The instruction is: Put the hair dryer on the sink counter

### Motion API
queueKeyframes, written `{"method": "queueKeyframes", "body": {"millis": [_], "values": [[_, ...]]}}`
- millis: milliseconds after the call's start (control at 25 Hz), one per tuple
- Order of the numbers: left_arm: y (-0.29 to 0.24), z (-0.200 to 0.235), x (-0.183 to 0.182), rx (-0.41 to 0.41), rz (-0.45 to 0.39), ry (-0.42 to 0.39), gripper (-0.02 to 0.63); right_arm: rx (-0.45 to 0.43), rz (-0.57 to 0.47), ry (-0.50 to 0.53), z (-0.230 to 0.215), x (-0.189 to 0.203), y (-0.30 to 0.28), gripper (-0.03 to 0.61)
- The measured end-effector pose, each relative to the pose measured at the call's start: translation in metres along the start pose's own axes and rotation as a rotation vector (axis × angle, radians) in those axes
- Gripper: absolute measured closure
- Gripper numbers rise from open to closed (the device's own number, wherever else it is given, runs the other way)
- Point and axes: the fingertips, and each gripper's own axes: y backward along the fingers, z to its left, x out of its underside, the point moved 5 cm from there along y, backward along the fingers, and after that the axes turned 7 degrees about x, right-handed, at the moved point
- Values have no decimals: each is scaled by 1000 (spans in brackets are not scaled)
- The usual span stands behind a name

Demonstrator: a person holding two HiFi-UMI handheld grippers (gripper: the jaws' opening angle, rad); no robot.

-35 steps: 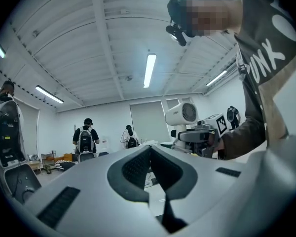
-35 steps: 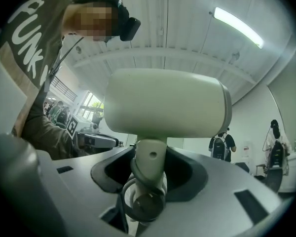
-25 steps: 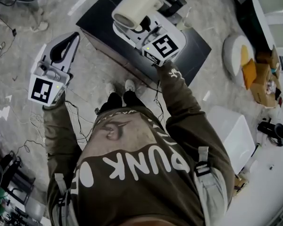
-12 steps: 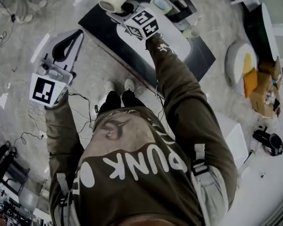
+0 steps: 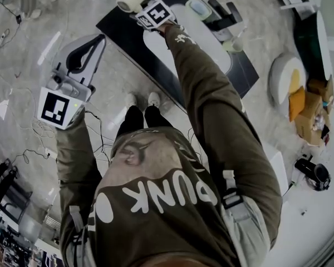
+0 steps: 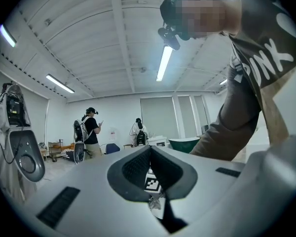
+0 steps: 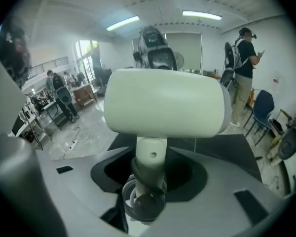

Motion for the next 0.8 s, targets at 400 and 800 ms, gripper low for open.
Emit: {"method": "queueKeyframes", "body": {"millis": [400,800], "values": [[3,8,4,-4,12,13,612,6,519,117,-21,25,-65,388],[3,12,9,0,16,18,612,32,656,163,-23,48,-84,388]]}}
